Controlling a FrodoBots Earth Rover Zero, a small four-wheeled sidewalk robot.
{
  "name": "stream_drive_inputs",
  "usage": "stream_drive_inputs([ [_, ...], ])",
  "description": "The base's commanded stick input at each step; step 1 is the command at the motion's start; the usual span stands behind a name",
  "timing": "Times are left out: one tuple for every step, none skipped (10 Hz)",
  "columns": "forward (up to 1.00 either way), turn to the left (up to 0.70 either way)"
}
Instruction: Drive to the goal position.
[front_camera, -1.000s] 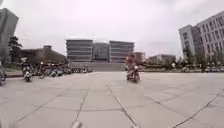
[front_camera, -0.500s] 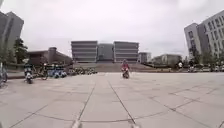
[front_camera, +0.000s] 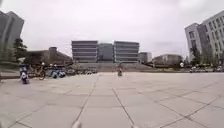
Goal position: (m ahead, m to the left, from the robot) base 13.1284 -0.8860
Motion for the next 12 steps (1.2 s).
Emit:
stream_drive_inputs([
  [0.70,0.00],
  [0.70,0.00],
  [0.70,0.00],
  [0.70,0.00],
  [0.70,0.01],
  [0.70,0.02],
  [0.70,0.02],
  [0.70,0.03],
  [0.70,0.09],
  [0.70,0.15],
  [0.70,0.18],
  [0.70,0.21],
])
